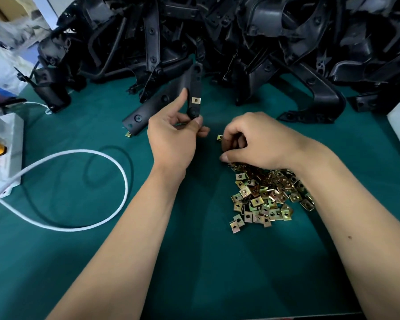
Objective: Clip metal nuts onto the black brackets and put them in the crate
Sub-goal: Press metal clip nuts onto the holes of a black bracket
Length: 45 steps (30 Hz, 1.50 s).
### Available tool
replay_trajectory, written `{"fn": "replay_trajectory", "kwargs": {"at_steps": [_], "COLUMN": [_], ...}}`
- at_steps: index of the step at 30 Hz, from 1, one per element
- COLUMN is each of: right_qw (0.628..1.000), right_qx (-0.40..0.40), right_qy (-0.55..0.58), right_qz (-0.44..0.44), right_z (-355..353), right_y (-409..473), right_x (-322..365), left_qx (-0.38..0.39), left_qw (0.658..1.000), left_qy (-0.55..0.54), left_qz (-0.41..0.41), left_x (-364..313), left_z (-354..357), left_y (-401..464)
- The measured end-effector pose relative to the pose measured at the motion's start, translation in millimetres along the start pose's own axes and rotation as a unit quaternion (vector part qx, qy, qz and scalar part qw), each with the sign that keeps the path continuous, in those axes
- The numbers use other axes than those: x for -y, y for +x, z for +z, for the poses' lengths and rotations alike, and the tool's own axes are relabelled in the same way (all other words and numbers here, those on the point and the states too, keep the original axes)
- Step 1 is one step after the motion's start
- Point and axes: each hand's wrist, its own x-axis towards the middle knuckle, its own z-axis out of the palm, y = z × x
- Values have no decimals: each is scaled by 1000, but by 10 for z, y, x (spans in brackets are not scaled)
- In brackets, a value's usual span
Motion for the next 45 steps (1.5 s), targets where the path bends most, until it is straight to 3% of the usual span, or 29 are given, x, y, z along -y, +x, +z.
{"fn": "replay_trajectory", "kwargs": {"at_steps": [6, 9, 13, 16, 19, 24, 27, 39, 43, 45], "right_qw": [999, 974, 887, 790, 704, 656, 650, 709, 737, 772], "right_qx": [-51, -134, -214, -230, -258, -294, -303, -290, -270, -246], "right_qy": [13, 180, 407, 565, 653, 685, 685, 629, 609, 576], "right_qz": [10, 18, 44, 64, 105, 122, 128, 131, 114, 104], "right_z": [47, 91, 134, 141, 127, 129, 149, 158, 133, 98], "right_y": [7, 51, 70, 69, 75, 88, 100, 78, 75, 67], "right_x": [-18, -61, -101, -61, -51, -70, -75, -102, -147, -194], "left_qx": [23, 49, 94, 120, 142, 169, 181, 241, 264, 272], "left_qw": [1000, 998, 995, 993, 990, 984, 981, 965, 960, 957], "left_qy": [-14, -23, -11, 1, 23, 53, 64, 99, 92, 99], "left_qz": [-12, -20, -20, -18, -12, -7, -11, -7, -10, -12], "left_x": [-25, -42, -53, -56, -50, -33, -40, -91, -108, -116], "left_z": [12, 20, 32, 28, 28, 39, 33, -42, -75, -105], "left_y": [-17, -31, -70, -90, -97, -96, -95, -104, -110, -97]}}
